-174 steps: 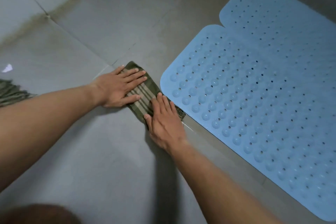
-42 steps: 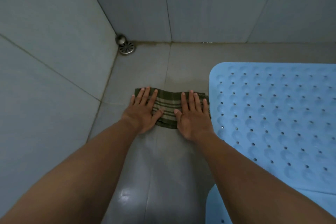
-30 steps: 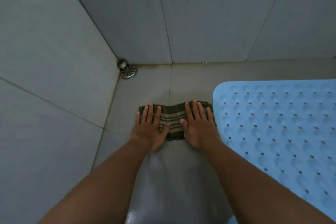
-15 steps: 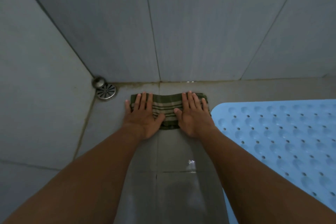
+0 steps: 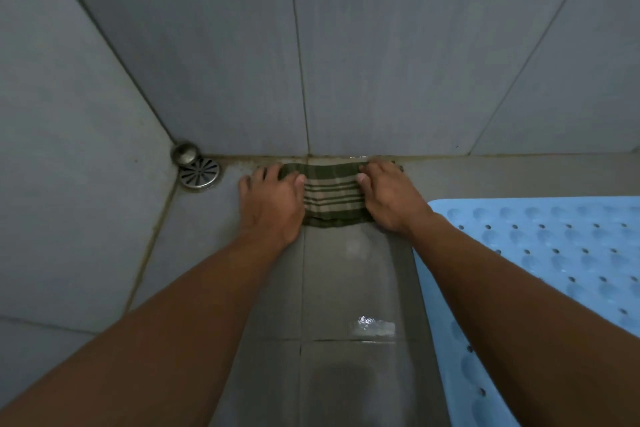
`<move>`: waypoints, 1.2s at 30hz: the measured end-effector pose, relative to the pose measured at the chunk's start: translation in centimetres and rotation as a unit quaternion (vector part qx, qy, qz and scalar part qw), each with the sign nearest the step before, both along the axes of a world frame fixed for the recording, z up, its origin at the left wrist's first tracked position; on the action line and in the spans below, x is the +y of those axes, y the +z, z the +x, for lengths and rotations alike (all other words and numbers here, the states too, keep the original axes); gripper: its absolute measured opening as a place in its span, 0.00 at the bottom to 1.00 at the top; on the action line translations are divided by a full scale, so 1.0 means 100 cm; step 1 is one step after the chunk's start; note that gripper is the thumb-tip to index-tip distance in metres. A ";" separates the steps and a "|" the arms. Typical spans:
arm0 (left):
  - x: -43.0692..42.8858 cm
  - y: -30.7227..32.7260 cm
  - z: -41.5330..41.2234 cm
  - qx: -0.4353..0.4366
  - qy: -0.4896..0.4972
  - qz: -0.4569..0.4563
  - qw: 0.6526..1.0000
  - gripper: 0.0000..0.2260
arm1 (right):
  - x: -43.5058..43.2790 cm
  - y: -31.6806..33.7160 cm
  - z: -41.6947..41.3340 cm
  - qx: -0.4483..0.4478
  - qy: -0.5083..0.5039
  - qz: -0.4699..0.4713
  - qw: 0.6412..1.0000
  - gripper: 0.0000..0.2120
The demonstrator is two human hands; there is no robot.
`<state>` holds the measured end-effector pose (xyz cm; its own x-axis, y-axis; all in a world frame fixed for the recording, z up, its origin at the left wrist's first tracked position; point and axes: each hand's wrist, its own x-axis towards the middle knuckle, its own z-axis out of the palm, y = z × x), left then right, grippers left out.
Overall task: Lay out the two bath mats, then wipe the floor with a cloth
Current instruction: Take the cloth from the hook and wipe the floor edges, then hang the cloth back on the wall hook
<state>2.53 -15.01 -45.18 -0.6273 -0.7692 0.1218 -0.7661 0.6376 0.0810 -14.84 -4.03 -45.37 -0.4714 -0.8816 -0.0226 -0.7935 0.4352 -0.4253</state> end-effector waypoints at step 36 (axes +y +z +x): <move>0.120 0.539 -0.055 0.277 0.013 0.120 0.953 0.05 | 0.149 0.563 -0.041 0.110 -0.097 -0.123 0.981 0.09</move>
<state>-2.97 -3.00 8.68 -0.4981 -0.8311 0.2473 -0.5793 0.5311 0.6183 -18.93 10.89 10.92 -0.6010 -0.7404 0.3010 -0.7900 0.4933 -0.3641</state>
